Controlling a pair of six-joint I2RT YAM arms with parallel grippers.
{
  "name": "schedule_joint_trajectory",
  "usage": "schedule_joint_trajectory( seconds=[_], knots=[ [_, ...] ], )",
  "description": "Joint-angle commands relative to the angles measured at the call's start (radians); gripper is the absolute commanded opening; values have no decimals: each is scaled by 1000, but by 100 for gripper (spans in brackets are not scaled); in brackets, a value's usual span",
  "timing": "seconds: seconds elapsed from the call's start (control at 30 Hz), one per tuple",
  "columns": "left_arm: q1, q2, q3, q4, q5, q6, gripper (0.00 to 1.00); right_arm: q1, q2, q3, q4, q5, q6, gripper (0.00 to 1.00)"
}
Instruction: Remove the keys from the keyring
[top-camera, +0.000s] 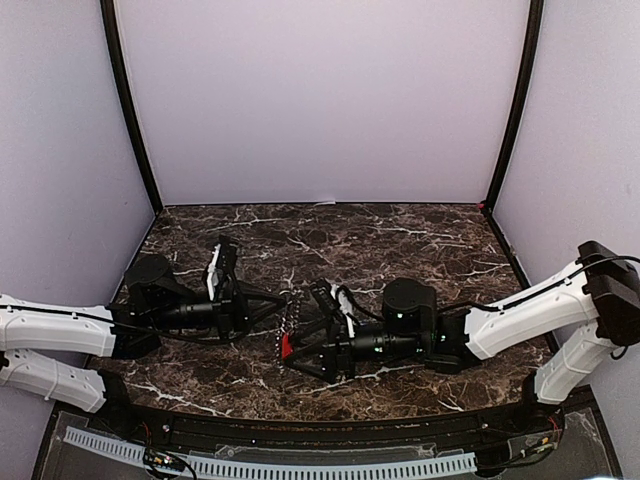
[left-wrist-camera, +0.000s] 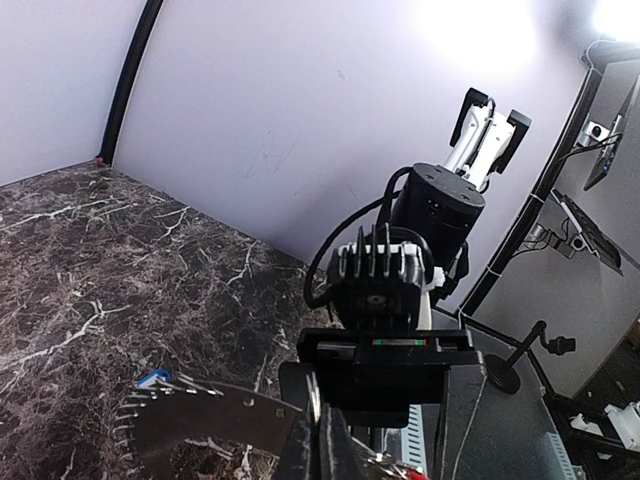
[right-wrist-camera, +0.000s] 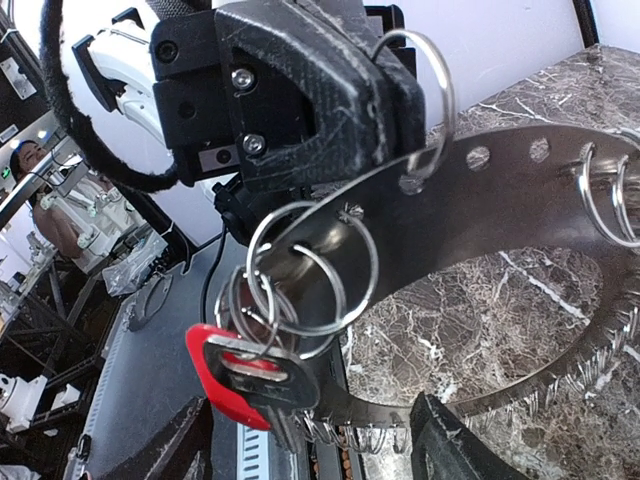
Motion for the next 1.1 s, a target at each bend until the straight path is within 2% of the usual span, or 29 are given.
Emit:
schedule_joint_trajectory(
  seconds=[0.0,0.2,0.4,1.07],
  knots=[
    [3,-35,-16,28,-20,11,0,24,-14,41,29,85,-11,68],
    [3,-31,-17,28,-23,10,0,28,-23,55,12,135,-30,68],
    [3,-30,-14,27,-24,18,0,30,-35,43,-14,156,-31,56],
    [3,-40,-16,0,-31,31,0,27,-127,-30,-39,135,-13,28]
  ],
)
